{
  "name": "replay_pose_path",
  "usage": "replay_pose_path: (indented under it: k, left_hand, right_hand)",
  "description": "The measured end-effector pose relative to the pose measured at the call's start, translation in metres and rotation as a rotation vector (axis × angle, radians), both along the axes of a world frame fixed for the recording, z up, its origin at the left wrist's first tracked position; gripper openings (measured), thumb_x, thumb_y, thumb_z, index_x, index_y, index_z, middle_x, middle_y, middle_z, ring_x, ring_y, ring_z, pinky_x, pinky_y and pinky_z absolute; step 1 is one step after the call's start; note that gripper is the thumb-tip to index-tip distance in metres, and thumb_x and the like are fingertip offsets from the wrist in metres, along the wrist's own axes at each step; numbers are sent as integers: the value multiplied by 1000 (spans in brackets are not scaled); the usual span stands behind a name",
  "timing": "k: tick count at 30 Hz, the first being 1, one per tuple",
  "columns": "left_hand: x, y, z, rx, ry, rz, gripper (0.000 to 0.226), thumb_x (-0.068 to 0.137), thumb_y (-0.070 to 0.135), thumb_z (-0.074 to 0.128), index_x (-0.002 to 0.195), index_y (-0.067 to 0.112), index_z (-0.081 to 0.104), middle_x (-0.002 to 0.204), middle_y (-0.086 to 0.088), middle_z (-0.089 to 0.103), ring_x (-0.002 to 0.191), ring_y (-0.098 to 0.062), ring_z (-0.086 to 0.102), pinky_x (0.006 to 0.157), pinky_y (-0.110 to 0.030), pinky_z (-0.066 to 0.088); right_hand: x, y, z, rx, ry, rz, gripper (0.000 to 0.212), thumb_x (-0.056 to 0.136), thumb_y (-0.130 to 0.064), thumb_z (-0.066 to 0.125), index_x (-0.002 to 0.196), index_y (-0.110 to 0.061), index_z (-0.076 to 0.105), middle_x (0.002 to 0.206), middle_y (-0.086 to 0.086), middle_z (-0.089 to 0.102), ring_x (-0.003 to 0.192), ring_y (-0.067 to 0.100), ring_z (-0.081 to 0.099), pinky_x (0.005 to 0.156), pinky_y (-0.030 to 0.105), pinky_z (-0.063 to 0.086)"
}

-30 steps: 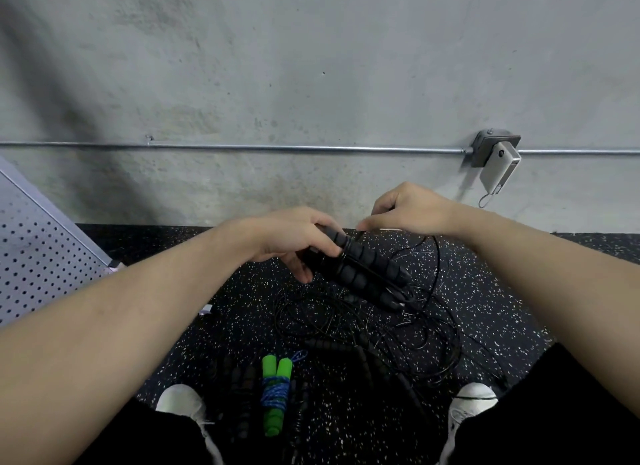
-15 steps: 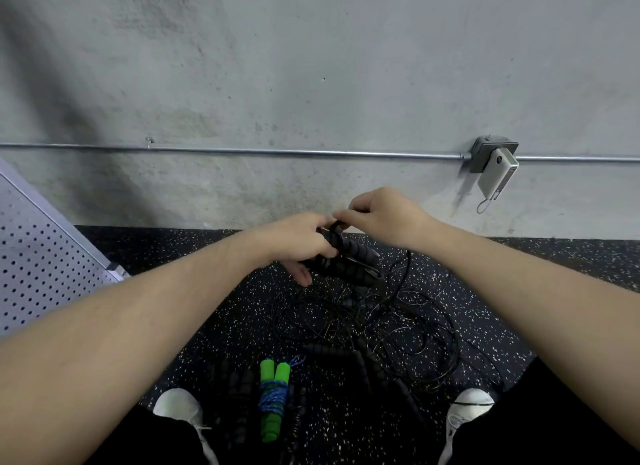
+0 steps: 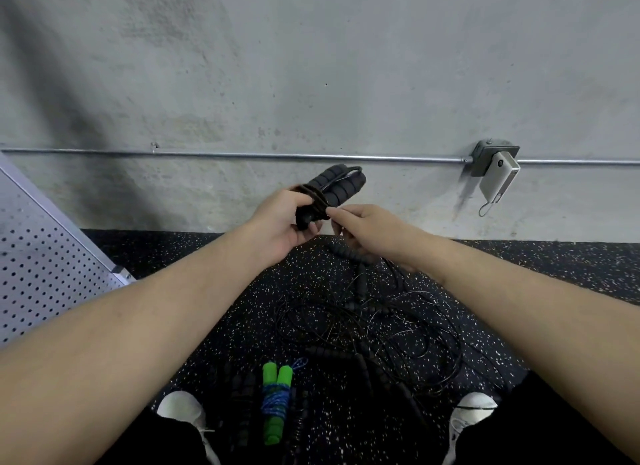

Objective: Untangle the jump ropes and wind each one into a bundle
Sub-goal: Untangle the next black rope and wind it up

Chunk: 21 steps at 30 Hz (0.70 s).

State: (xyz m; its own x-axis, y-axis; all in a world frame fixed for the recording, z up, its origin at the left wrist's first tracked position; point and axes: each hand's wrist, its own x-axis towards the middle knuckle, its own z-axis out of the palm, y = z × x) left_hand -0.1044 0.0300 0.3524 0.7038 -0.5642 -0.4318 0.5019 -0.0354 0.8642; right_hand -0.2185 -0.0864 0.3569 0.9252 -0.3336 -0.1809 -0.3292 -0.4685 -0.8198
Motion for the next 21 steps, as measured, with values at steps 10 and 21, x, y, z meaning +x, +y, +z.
replay_pose_path:
  k: [10, 21]
  left_hand:
    - [-8, 21, 13, -250, 261, -111, 21, 98, 13, 45, 106, 2, 61, 74, -12, 66, 54, -16, 51, 42, -14, 38]
    - [-16, 14, 10, -106, 69, -116, 33, 94, 39, 69, 108, 9, 72, 84, -6, 69, 61, -20, 71, 46, -17, 55]
  right_hand:
    - [-5, -18, -1, 367, -187, -22, 29, 94, -43, 65, 119, -28, 66, 55, -11, 37, 49, 6, 31, 45, 19, 24]
    - [-9, -16, -6, 270, -213, -102, 31, 88, -46, 72, 114, -31, 67, 52, -7, 39, 49, 10, 32, 45, 23, 25]
